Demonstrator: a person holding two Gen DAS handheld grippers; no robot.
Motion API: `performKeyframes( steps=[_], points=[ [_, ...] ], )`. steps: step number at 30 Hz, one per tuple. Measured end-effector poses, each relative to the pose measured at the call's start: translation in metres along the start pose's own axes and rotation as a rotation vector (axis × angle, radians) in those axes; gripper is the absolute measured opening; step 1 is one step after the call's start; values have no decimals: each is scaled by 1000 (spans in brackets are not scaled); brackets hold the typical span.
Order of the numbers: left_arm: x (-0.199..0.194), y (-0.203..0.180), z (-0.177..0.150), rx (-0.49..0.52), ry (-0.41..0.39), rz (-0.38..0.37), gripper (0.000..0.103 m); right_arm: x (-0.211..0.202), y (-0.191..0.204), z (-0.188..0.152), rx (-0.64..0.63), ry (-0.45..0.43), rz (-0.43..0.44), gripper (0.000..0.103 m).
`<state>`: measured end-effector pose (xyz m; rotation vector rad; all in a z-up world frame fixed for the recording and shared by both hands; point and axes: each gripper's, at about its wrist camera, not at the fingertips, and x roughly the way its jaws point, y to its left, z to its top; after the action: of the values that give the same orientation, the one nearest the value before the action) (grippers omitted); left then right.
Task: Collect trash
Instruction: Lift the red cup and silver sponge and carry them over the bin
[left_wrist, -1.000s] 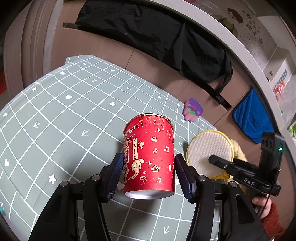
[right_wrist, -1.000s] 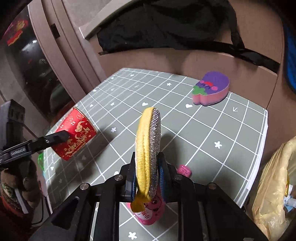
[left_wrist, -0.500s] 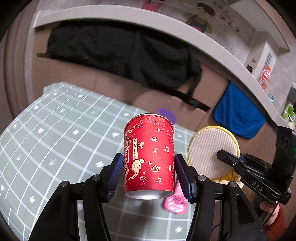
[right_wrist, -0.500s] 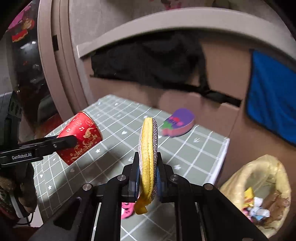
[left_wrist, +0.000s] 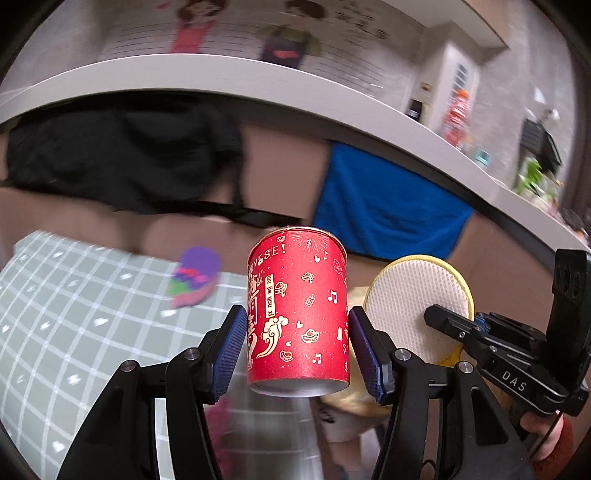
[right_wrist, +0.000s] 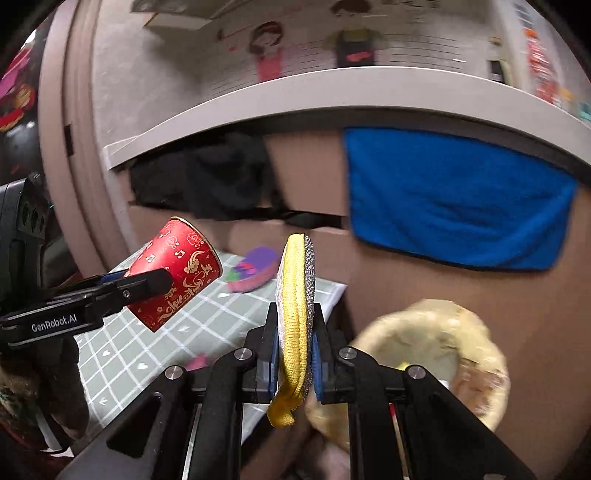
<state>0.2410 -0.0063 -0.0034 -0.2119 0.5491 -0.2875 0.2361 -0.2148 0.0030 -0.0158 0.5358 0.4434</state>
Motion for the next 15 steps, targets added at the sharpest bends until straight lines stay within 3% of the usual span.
performKeyframes(
  steps=[7,15],
  points=[
    [42,-61,-3,66,22,-85,57,-30,-69,-12,104,-25,-115,14],
    [84,-97,-15,99,68,-97,57,-39,-120,-30,197,-14,-169,14]
  ],
)
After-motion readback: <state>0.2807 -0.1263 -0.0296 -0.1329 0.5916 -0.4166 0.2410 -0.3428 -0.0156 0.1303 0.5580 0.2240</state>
